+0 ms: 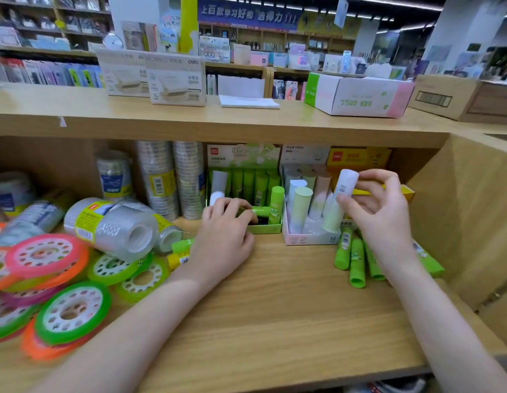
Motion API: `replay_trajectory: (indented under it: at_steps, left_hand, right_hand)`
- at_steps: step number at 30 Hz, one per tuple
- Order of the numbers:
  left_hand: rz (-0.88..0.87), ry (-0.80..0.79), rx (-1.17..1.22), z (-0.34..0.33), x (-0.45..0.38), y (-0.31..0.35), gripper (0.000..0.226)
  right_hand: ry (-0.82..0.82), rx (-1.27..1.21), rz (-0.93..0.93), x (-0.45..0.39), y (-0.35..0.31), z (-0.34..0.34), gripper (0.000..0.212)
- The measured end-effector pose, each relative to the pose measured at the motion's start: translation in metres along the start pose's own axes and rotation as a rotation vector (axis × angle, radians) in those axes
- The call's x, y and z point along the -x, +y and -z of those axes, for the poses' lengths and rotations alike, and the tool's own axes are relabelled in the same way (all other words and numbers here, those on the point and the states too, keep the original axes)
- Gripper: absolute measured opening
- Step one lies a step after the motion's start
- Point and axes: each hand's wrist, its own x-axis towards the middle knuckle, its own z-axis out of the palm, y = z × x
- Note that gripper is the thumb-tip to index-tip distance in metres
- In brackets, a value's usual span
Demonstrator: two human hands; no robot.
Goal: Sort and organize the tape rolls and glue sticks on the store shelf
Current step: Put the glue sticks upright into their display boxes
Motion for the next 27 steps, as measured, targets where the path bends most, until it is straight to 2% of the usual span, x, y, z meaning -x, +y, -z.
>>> replay_trajectory:
  at_steps: [4,6,9,13,17,18,22,27]
  left_hand:
    - [-0.001,0.001,0.000,-0.002,0.000,-0.002,0.038]
    - [-0.003,0.010,-0.001,-0.003,0.000,-0.002,0.037]
    - [-0.006,0.008,-0.002,-0.003,0.000,-0.002,0.033]
    - [-0.010,0.020,-0.060,-0.002,0.000,-0.001,0.031]
    - [-0.010,0.021,-0.104,-0.002,0.001,0.001,0.034]
    - [-0.009,0.019,-0.104,-0.001,0.001,0.001,0.034]
    - [-0.005,0.002,-0.111,0.000,0.001,0.002,0.034]
    - [-0.003,0.006,-0.104,0.001,0.001,0.003,0.034]
  right_hand:
    - [-0.023,0.180,0.161,0.011,0.011,-0.006,0.040]
    - [-0.029,0.262,0.201,0.015,0.016,-0.006,0.044]
    - [-0.128,0.443,0.210,0.018,0.022,-0.004,0.047]
    - [-0.161,0.421,0.198,0.005,0.013,0.002,0.033]
    - [-0.409,0.865,0.156,-0.023,-0.003,0.012,0.035]
    - [-0.444,0.906,0.139,-0.026,-0.006,0.013,0.033]
    - [-0.371,0.749,0.089,-0.031,-0.006,0.006,0.026]
    - [-0.303,0.695,0.202,-0.031,-0.002,-0.009,0.043]
